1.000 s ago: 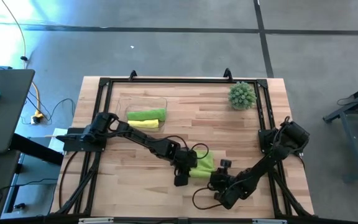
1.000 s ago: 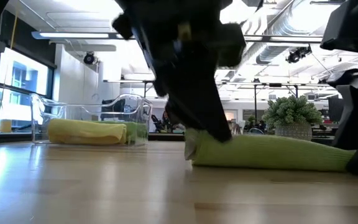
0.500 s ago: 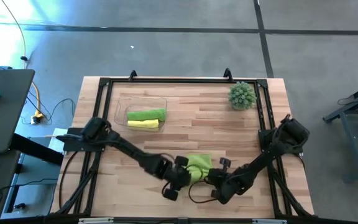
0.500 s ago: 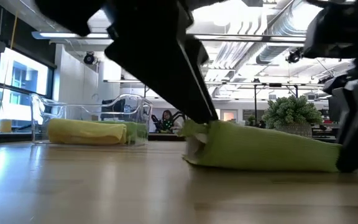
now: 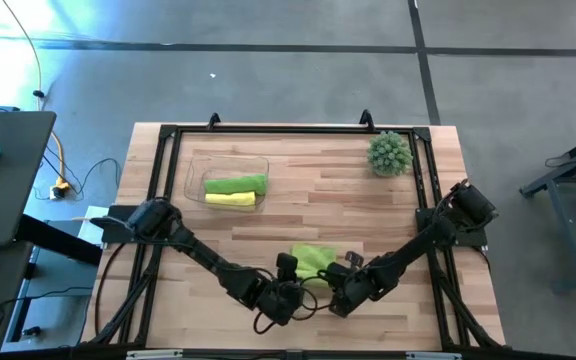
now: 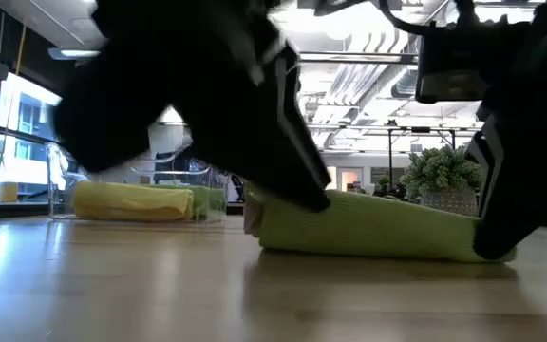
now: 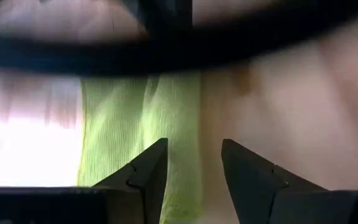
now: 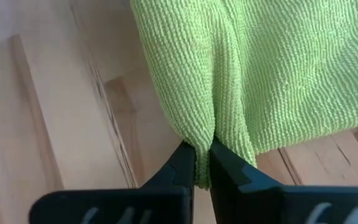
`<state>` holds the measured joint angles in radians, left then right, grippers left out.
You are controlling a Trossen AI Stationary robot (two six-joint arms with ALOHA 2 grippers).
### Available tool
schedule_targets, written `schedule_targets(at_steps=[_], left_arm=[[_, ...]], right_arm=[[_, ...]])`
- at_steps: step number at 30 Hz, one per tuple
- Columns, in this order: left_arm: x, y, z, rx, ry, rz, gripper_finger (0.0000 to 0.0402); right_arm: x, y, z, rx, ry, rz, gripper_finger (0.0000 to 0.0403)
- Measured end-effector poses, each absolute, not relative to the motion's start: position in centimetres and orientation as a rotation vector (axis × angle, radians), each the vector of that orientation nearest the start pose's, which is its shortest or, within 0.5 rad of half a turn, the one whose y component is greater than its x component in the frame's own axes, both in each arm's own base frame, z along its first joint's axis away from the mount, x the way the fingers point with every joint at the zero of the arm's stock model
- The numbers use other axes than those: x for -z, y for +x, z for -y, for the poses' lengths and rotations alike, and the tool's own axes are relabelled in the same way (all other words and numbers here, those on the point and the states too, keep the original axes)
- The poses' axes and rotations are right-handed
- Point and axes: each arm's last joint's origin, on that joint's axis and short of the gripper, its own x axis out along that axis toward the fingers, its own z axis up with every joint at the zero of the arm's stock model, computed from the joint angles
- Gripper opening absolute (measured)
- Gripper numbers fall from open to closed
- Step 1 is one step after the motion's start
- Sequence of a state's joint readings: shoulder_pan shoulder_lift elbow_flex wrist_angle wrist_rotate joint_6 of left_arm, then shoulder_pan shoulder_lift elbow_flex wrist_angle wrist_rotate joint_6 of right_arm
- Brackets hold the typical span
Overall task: Roll microfiber towels into tight, uniform cylinder then place into a basket
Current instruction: Roll the green towel
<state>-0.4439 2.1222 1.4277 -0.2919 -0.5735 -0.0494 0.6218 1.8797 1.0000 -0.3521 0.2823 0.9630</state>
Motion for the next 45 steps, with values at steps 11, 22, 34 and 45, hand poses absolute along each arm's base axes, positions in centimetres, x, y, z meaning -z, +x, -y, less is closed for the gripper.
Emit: schedule_targets(at_steps=[11,22,34,45], left_arm=[[-12.4,40.2,14.5,-0.252,0.337,-0.989,0.0134],[-11.4,40.8,10.8,-0.111,-0.036,-1.124,0.0010],[-11.1,41.8,7.5,0.160,-0.336,-1.162,0.0011],[-9.1,41.2,7.0,0.208,-0.673,-1.063,0.0010]], right_arm=[[-11.5,27.9,-18.7,0.211,0.301,-1.126,0.0010],[-12.1,27.8,-18.3,0.170,0.244,-1.142,0.0081],[-16.3,24.7,-19.2,0.085,-0.078,-1.036,0.0107],[-16.1,22.9,-23.7,0.002,-0.277,-0.804,0.0107]])
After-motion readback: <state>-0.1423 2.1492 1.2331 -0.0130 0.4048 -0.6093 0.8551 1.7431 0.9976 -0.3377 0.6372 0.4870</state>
